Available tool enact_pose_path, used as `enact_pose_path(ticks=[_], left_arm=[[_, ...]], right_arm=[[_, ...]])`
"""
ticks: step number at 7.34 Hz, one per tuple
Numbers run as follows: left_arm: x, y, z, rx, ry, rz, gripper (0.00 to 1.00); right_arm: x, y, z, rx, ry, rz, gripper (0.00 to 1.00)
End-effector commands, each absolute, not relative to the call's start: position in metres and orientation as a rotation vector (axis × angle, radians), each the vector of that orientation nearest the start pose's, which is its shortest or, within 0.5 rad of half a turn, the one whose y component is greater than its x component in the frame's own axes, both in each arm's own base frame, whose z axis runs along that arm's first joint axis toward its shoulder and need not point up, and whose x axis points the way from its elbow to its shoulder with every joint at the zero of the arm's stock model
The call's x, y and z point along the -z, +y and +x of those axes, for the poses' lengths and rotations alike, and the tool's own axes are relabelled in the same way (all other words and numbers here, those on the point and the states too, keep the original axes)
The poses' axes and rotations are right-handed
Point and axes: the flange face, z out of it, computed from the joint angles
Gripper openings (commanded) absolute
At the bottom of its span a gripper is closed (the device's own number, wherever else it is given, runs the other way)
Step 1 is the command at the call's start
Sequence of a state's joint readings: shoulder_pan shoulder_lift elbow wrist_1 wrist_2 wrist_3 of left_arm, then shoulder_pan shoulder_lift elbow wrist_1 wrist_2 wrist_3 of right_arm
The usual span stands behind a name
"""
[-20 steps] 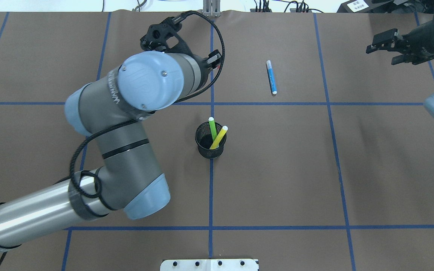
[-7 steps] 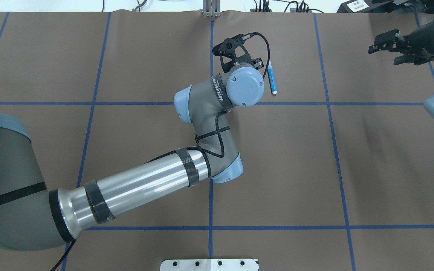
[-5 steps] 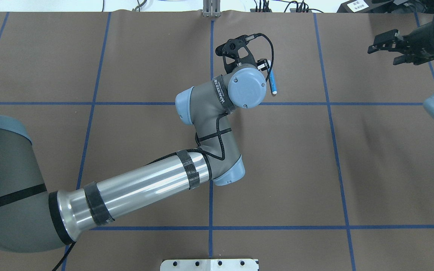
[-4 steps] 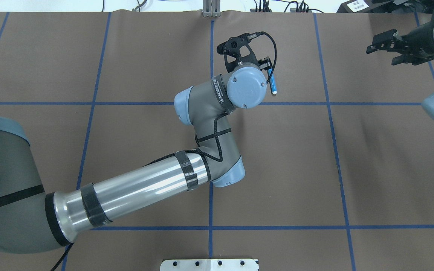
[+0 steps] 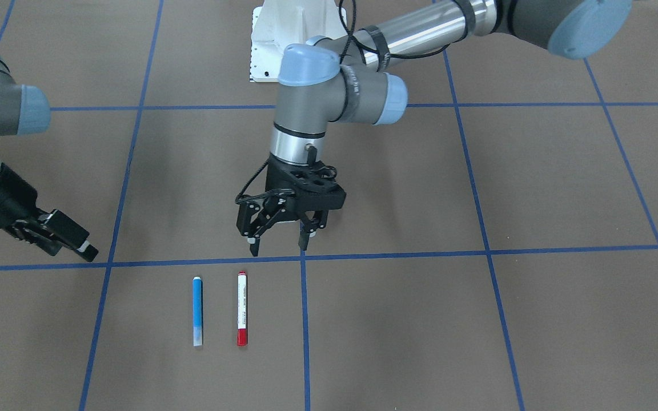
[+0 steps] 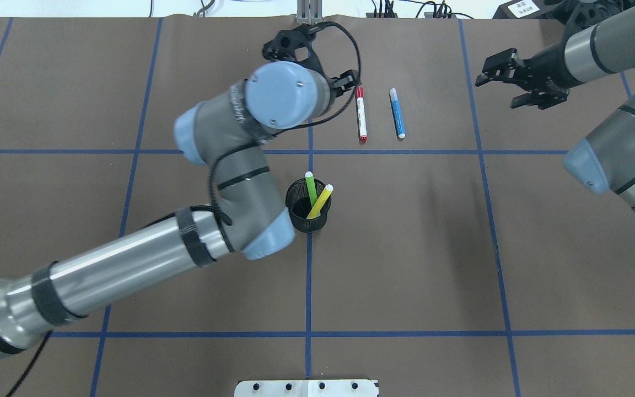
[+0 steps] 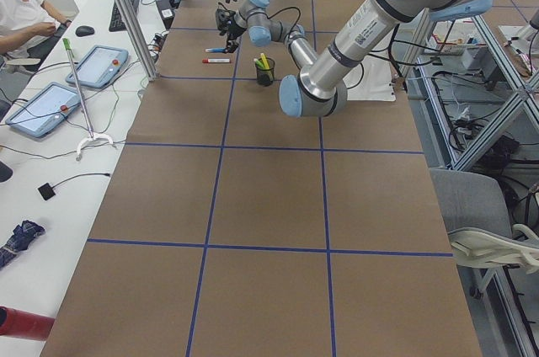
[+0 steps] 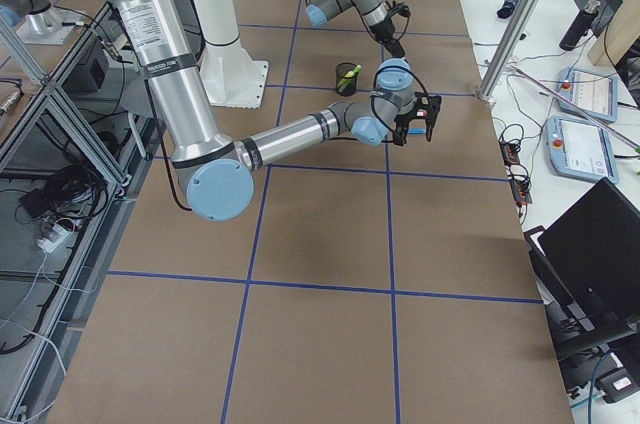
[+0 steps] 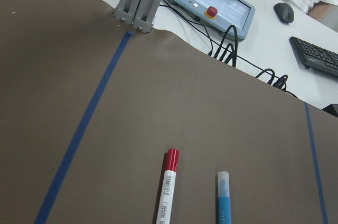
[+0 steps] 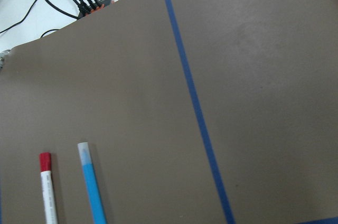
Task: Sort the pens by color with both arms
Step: 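Lower the red-capped marker onto the table and release it, then move the right gripper to the cup while the left gripper withdraws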
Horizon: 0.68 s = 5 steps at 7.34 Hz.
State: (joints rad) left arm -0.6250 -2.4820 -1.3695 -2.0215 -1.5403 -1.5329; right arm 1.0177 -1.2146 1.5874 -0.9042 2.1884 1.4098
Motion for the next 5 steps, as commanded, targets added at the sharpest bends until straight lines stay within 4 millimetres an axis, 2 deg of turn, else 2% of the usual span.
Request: enact_pose_path(ticks=[1,2,3,5], left_arm=[[-0.184,-0.573,0.413,0.412,1.114,0.327,0.94],[-0.221,-0.58,0.373,0.389,1.11,0.252,0.93],[-0.248,-0.593,0.333,0.339,1.094,0.239,0.93],[-0.324,-0.605,0.26,0.221,1.035,0.24,0.93]], right_arm=[[-0.31,-0.536,-0.345,-0.444,-1.244,-0.042,1.0],[-0.282,-0.516,-0.391,-0.463,-1.264,-0.072,1.0],[-0.246,-0.504,-0.429,-0.444,-1.246,-0.069,1.0],[-0.144,-0.501,-0.477,-0.382,-1.103,-0.095,1.0]])
